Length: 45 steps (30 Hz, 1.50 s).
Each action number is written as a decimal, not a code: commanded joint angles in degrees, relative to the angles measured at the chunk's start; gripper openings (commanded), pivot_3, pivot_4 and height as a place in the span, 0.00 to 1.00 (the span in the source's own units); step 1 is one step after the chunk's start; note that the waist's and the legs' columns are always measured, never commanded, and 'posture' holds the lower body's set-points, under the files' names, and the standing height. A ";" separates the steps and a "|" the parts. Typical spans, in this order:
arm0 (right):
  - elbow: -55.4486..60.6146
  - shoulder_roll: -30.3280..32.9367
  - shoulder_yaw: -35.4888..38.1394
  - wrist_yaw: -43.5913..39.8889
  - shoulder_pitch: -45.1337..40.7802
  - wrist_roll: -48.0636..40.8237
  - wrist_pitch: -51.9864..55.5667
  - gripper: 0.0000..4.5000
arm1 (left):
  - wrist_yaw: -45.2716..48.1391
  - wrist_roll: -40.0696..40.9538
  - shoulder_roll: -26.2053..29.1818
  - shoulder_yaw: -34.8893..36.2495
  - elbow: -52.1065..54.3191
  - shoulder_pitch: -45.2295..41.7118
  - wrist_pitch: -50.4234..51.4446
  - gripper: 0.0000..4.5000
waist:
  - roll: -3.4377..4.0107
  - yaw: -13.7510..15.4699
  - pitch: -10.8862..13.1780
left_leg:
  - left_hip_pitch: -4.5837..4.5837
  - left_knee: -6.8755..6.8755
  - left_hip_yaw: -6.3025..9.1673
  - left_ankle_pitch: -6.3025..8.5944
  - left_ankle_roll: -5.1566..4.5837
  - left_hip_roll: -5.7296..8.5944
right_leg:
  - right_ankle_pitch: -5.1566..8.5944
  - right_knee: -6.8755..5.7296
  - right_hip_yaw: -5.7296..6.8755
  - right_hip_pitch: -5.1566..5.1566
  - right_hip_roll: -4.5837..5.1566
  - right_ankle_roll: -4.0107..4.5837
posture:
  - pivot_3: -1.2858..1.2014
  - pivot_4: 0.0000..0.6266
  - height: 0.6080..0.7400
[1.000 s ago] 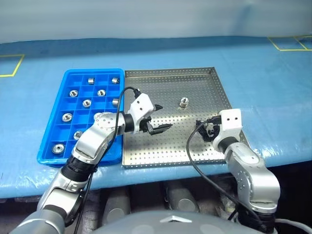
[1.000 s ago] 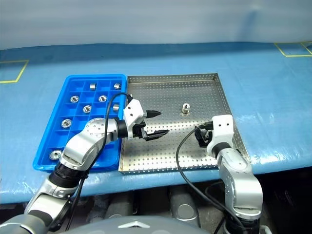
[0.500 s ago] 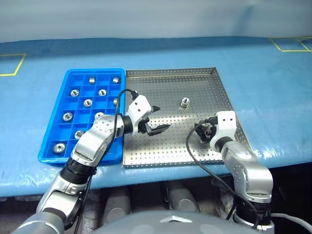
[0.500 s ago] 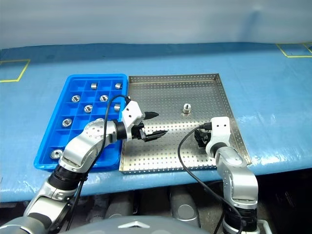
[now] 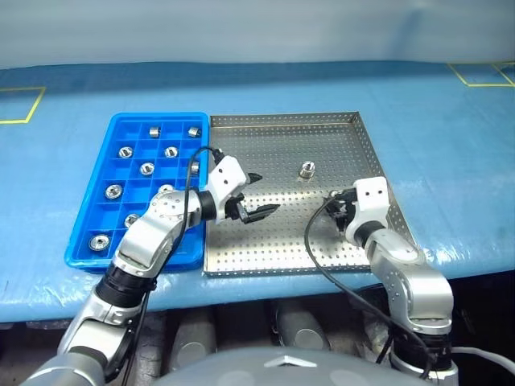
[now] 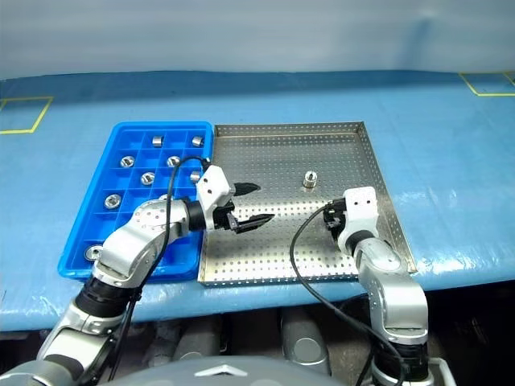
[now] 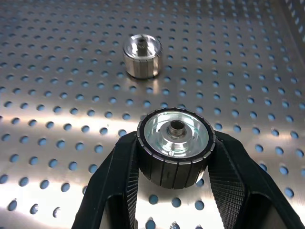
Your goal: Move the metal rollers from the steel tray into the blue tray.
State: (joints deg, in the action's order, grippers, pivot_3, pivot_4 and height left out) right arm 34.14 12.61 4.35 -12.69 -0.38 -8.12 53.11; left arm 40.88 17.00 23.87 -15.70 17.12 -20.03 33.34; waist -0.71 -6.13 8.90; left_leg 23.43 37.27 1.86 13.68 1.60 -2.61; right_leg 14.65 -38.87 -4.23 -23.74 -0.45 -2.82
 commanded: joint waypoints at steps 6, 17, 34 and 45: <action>6.07 2.08 -12.13 -5.19 -8.34 -2.99 -1.72 0.39 | -4.78 4.27 2.07 11.28 11.46 5.89 2.70 0.90 | 0.00 0.64 0.00 | -0.04 0.01 0.04 0.00 0.00 -0.02 | 0.00 -0.03 0.02 0.04 -0.02 0.00 | 0.52 0.24 1.00; -9.43 -3.56 -25.29 -8.16 -22.91 -1.61 -6.44 0.39 | -10.86 9.71 6.57 31.04 27.66 24.72 7.95 0.90 | -0.09 5.63 0.03 | 0.04 -0.02 0.09 0.00 0.00 -0.02 | -0.12 0.07 0.17 0.02 0.06 0.24 | 0.60 0.24 1.00; -19.75 -10.11 -40.58 -15.49 -24.81 -0.68 -12.71 0.39 | -13.57 15.35 5.33 42.85 34.44 41.74 6.39 0.90 | -0.13 10.66 0.01 | -0.03 -0.04 0.17 -0.02 0.04 -0.08 | 0.17 0.05 0.33 0.05 0.04 0.64 | 0.65 0.24 1.00; -28.72 -13.22 -41.35 -16.37 -26.35 1.69 -16.88 0.39 | -14.11 15.61 6.11 41.62 33.53 41.25 5.97 0.90 | -0.14 11.09 0.00 | -0.05 -0.07 0.17 -0.04 0.08 -0.08 | 0.22 0.05 0.34 0.05 0.04 0.57 | 0.65 0.24 1.00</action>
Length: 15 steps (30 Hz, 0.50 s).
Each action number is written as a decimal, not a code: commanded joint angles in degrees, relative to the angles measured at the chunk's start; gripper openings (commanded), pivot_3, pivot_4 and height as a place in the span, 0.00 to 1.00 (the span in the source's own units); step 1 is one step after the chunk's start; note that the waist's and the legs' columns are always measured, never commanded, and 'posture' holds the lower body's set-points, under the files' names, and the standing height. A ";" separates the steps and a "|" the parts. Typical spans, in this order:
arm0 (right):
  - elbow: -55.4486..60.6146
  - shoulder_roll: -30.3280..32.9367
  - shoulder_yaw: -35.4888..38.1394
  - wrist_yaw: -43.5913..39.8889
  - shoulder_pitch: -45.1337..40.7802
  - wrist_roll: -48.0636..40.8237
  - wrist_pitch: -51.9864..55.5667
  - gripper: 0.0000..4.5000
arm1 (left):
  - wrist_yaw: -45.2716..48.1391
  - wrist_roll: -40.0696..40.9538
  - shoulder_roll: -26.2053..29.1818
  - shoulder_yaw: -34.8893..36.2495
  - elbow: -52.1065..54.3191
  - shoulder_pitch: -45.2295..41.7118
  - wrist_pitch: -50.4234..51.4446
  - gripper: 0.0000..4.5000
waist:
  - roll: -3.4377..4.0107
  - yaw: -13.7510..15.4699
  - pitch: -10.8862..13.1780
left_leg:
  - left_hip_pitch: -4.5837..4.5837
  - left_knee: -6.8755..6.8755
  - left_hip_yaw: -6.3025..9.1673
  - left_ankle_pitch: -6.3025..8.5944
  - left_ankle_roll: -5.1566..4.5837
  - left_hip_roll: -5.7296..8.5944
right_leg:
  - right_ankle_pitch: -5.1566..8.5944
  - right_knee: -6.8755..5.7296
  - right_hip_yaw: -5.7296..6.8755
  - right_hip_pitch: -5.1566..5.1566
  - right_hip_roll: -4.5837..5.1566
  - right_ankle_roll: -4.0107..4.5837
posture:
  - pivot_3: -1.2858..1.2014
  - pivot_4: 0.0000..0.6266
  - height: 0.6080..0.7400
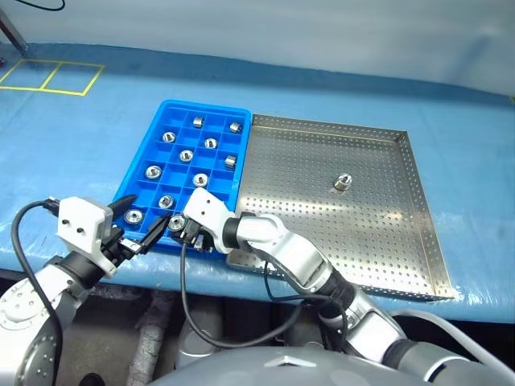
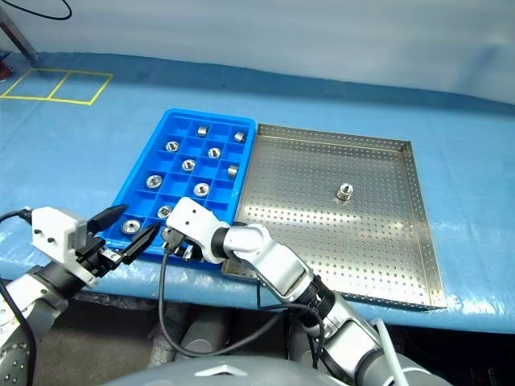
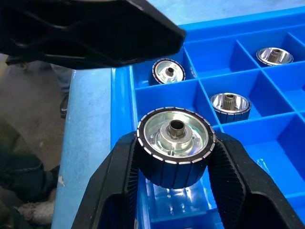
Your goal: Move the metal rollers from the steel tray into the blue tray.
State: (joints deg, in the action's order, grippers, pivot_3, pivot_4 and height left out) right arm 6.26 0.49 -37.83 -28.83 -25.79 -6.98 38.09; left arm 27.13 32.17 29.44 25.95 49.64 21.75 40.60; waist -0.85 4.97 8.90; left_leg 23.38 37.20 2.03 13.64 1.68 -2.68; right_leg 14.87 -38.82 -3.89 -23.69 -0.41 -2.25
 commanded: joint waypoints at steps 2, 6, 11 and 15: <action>-1.89 -1.23 1.42 -0.18 -1.10 0.77 -2.27 0.39 | -0.20 0.42 0.70 -0.32 0.81 -0.79 -1.40 0.90 | 0.00 -0.04 0.00 | -0.01 -0.02 0.00 0.00 0.00 0.00 | 0.00 0.00 0.00 0.00 -0.01 0.00 | 0.64 0.24 1.00; -1.94 -0.91 2.28 -0.78 -0.89 0.48 -1.88 0.39 | 0.15 0.29 1.06 -0.52 0.36 -1.14 -1.60 0.90 | 0.00 -0.03 0.00 | -0.02 -0.04 0.00 0.00 0.01 0.00 | 0.00 0.00 0.00 0.00 0.00 0.00 | 0.64 0.24 1.00; -0.76 0.55 1.49 -3.13 0.09 0.52 -0.77 0.46 | 0.55 0.22 1.39 -1.25 -0.39 -2.18 -1.74 0.90 | 0.00 -0.03 0.00 | -0.02 -0.04 -0.01 0.00 0.01 0.00 | 0.00 0.01 0.00 0.01 0.01 0.00 | 0.63 0.24 1.00; 0.77 0.84 1.16 -4.26 0.95 0.14 -0.58 0.75 | 0.60 0.15 1.80 -2.30 -1.10 -3.37 -1.67 0.90 | -0.01 -0.09 -0.01 | -0.02 -0.04 -0.02 0.00 0.01 0.02 | 0.00 0.04 -0.01 0.03 0.03 0.00 | 0.63 0.24 1.00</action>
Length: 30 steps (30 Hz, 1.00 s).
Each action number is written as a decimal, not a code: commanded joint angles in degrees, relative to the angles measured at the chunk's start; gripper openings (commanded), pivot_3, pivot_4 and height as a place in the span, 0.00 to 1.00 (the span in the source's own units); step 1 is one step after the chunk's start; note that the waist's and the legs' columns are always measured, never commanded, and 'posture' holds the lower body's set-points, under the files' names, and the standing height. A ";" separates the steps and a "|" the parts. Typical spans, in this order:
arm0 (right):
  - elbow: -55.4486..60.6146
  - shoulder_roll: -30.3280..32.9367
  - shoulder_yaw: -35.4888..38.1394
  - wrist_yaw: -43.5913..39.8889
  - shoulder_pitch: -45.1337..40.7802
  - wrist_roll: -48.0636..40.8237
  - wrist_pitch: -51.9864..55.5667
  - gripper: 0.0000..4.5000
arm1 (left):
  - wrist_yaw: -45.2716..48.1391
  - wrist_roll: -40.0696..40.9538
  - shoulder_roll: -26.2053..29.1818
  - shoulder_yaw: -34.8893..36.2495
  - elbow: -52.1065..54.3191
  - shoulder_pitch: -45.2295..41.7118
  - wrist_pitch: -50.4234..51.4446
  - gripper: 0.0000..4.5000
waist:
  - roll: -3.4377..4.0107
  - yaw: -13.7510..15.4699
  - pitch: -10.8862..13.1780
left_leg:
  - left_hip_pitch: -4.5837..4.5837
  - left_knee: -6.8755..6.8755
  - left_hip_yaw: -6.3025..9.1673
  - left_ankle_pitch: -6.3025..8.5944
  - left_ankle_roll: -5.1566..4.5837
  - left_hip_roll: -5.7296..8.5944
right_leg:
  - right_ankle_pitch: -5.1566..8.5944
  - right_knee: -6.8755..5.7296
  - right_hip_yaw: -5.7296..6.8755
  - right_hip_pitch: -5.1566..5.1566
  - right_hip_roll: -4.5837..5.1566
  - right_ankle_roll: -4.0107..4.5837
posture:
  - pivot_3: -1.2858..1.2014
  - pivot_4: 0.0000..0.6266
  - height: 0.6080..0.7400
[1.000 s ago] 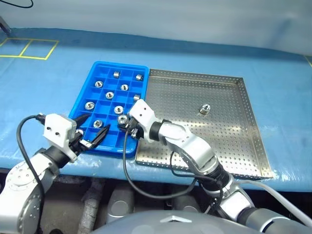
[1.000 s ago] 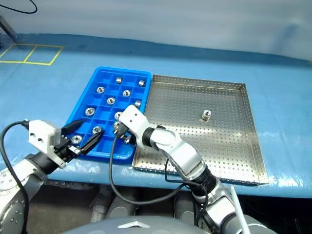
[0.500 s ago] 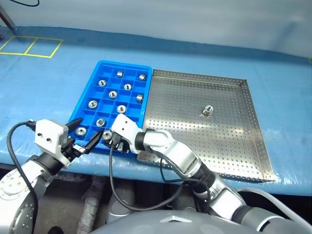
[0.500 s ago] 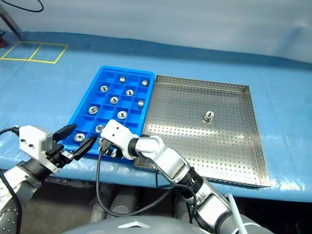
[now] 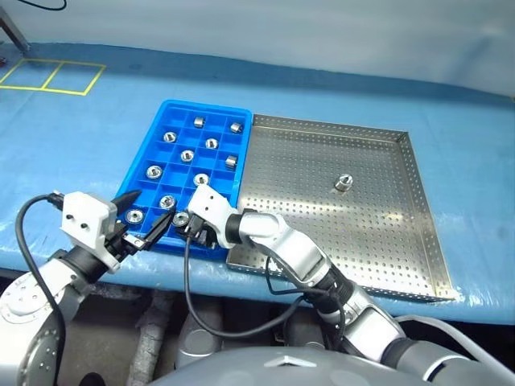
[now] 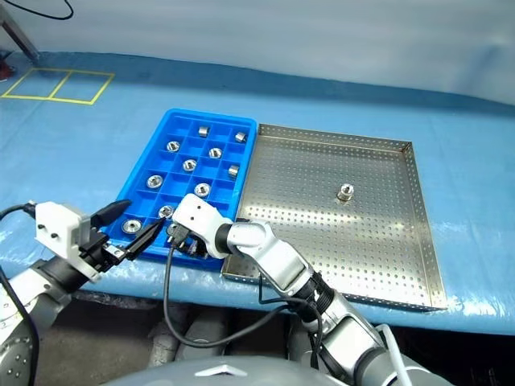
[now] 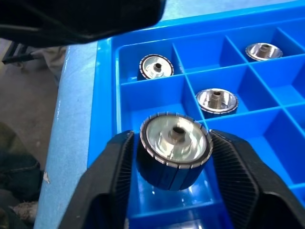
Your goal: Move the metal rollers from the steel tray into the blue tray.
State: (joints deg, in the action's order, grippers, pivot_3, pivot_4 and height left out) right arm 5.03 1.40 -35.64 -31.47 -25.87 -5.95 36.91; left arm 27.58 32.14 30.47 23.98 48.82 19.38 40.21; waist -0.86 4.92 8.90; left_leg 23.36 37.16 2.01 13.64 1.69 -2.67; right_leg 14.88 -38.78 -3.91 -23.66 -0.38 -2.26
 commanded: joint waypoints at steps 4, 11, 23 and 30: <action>4.24 -0.84 0.86 -1.15 1.53 -1.39 0.06 0.99 | 0.46 0.20 1.50 -1.30 -1.23 -2.46 -1.29 0.90 | 0.00 -0.29 0.00 | 0.00 -0.05 0.02 0.00 0.00 -0.04 | -0.03 -0.01 0.02 -0.04 -0.05 0.00 | 0.62 0.24 1.00; 10.50 1.09 10.82 3.86 1.75 -0.85 -0.23 0.99 | 1.48 -0.60 3.01 -5.76 -4.49 -8.55 -2.22 0.90 | 0.00 -0.61 0.00 | 0.01 -0.02 0.01 -0.02 0.03 -0.02 | 0.01 -0.01 0.02 -0.03 -0.03 -0.03 | 0.59 0.24 1.00; 20.51 10.89 29.30 17.86 9.97 4.87 6.42 0.99 | 4.47 -8.12 -2.39 -28.25 -23.29 -34.53 -5.20 0.90 | 0.02 -3.58 0.00 | 0.14 0.01 -0.05 -0.03 0.05 0.07 | -0.35 0.05 -0.08 -0.07 0.00 -0.16 | 0.52 0.24 1.00; 19.56 9.26 35.57 24.63 12.51 5.94 9.18 0.99 | 9.74 -10.54 -5.35 -37.04 -28.53 -40.92 -6.73 0.90 | 0.04 -7.92 0.00 | 0.18 -0.04 -0.11 0.01 -0.02 0.04 | -0.35 0.04 -0.19 -0.16 -0.04 -0.14 | 0.48 0.24 1.00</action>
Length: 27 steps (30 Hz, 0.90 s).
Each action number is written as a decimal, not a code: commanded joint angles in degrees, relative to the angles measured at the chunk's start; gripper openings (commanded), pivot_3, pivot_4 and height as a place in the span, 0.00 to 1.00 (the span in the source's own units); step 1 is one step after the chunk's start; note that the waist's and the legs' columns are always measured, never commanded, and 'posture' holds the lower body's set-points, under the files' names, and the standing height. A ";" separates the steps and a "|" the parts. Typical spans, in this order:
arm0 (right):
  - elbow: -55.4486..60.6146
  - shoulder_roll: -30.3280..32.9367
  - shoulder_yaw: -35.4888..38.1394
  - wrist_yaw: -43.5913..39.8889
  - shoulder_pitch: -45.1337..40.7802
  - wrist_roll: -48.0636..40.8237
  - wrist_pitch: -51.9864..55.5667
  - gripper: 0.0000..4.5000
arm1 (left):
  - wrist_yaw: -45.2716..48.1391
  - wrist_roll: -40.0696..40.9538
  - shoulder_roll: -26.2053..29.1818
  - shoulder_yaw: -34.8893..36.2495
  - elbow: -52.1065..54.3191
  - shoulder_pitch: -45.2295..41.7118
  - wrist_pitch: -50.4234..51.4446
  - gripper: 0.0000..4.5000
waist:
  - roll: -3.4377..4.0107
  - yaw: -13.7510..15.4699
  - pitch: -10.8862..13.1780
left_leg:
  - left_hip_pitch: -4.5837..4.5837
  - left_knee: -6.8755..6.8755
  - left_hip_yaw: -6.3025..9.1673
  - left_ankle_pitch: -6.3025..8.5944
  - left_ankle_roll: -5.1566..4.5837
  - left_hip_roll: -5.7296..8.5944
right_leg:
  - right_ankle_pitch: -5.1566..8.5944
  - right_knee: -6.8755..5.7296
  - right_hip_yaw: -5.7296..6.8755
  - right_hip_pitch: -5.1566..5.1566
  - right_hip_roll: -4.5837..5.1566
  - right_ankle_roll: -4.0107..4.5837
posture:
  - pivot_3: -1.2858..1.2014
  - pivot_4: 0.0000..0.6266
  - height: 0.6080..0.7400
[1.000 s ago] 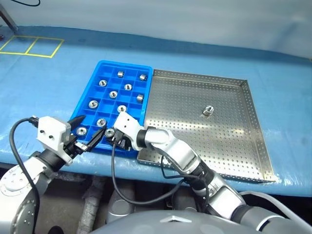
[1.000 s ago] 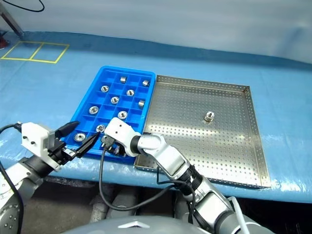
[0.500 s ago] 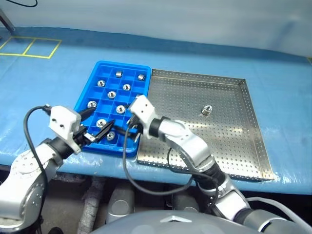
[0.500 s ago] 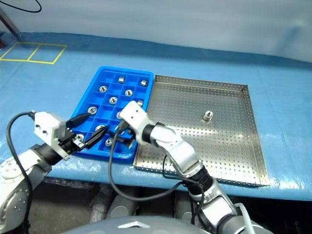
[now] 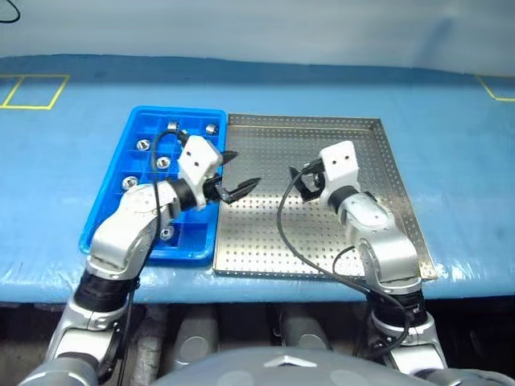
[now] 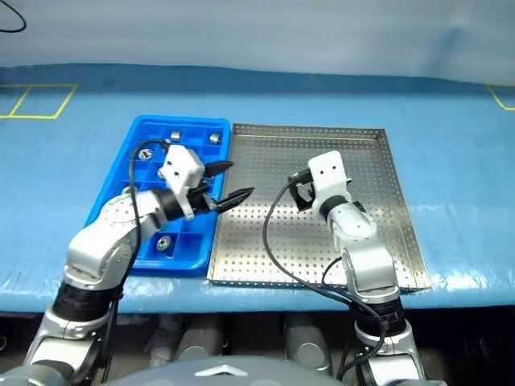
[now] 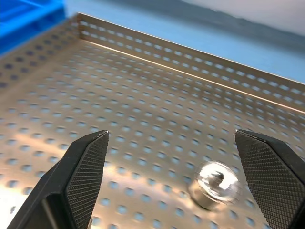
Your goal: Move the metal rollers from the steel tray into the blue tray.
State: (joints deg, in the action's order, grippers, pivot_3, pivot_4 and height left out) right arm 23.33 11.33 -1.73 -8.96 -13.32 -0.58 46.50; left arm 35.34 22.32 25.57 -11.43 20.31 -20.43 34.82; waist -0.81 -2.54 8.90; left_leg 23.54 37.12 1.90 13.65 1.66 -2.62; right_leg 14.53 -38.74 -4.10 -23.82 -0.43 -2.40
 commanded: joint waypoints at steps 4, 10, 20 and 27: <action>-2.07 -2.28 3.37 4.51 -0.63 0.39 -1.16 0.99 | 3.59 -0.87 -0.71 -2.88 -0.22 -1.12 -1.04 0.90 | 0.01 -2.16 0.00 | -0.03 0.02 0.00 0.00 -0.01 0.00 | 0.00 -0.06 -0.03 0.01 -0.02 -0.01 | 0.47 0.24 1.00; -9.91 -3.94 4.77 4.94 -2.89 -0.87 -3.56 0.99 | 3.71 -2.48 -1.16 -4.87 0.07 0.23 -0.37 0.90 | 0.02 -2.74 0.01 | -0.06 0.13 -0.03 0.00 -0.01 0.01 | 0.01 -0.10 -0.07 0.05 -0.01 -0.13 | 0.47 0.24 1.00; -21.88 -5.23 5.20 4.88 -8.76 -1.83 -8.72 0.99 | 1.69 -1.79 -1.40 -3.96 2.62 3.81 0.93 0.90 | 0.02 -2.72 0.01 | -0.05 0.12 -0.05 0.00 -0.02 0.02 | -0.04 -0.10 -0.11 0.04 -0.01 -0.10 | 0.49 0.24 1.00; -29.71 -5.19 4.76 5.07 -11.52 -2.06 -11.24 0.91 | 0.81 -1.76 -1.66 -3.76 3.20 4.57 1.15 0.90 | 0.03 -2.11 0.01 | -0.06 0.12 -0.05 0.00 -0.02 0.02 | -0.05 -0.10 -0.11 0.05 0.00 -0.10 | 0.50 0.24 1.00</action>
State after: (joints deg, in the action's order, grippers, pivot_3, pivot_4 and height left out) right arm -6.25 6.19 2.67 -3.86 -24.00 -2.58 36.70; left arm 36.30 20.32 24.20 -16.17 20.52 -16.00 36.03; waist -0.79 -4.65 8.91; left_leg 23.49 37.25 1.85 13.65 1.64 -2.60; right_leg 14.47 -38.84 -4.21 -23.77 -0.43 -2.50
